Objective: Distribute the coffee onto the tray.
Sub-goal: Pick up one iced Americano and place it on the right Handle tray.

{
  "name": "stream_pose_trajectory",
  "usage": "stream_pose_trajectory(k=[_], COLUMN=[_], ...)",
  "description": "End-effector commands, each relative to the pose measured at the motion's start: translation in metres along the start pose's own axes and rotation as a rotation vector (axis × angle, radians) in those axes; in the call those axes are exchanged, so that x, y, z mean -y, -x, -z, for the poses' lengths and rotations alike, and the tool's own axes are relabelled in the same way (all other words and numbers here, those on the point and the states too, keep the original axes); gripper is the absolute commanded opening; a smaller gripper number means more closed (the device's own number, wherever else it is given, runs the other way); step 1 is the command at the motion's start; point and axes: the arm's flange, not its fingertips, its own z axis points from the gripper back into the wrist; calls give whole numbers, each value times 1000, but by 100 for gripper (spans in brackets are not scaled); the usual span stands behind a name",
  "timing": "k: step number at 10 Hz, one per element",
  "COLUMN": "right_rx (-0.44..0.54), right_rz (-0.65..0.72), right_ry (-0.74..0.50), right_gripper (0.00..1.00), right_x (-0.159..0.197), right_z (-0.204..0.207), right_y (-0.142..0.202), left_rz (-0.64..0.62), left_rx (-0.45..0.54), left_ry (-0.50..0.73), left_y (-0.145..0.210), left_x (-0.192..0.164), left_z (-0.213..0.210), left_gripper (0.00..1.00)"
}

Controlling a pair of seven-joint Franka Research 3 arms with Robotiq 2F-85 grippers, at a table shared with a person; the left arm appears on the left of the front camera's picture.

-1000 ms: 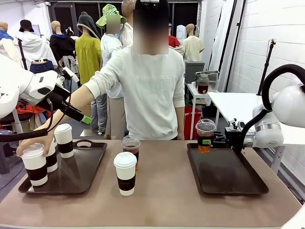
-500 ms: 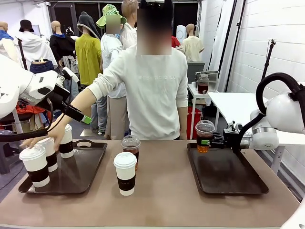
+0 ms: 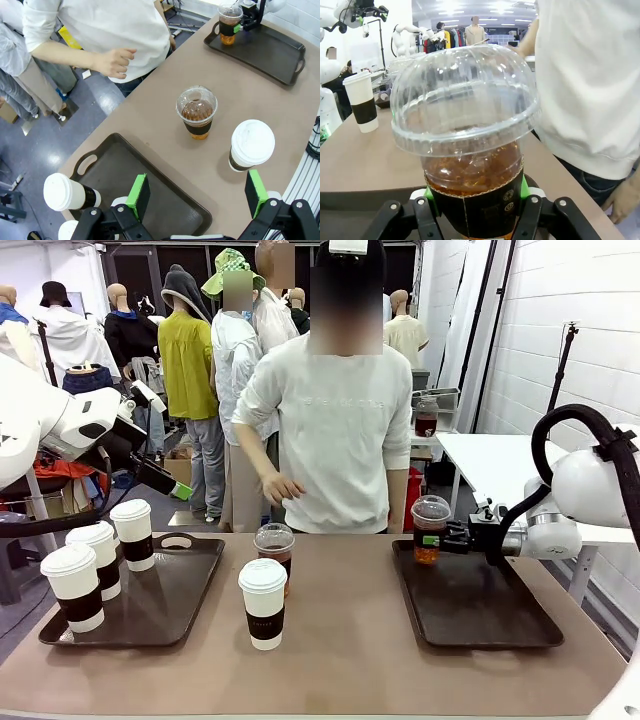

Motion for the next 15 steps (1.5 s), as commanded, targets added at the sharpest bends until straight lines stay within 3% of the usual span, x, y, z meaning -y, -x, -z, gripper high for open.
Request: stream_pose_trajectory(k=[1,5,6,7,8,15], right_rx=[32,23,24,23,21,14], right_rz=[34,85,101,111,116,166], right_ry=[20,39,40,44,49,91], right_gripper=[64,64,69,89,100,100], right_x=[17,23,22,22,21,4], right_z=[5,5,4,3,3,-13], right_y=[-5,2,1,1,2,-5], left_rz=[-4,-4,-4,-4,-4,-4], left_rx=[6,6,6,6,6,6], left_ry=[9,9,9,9,9,9], left_y=[1,1,1,1,1,1], left_x=[-1,-1,-1,-1,-1,-1], left_z=[0,0,0,0,0,0], left_gripper=[100,100,100,100,100,100])
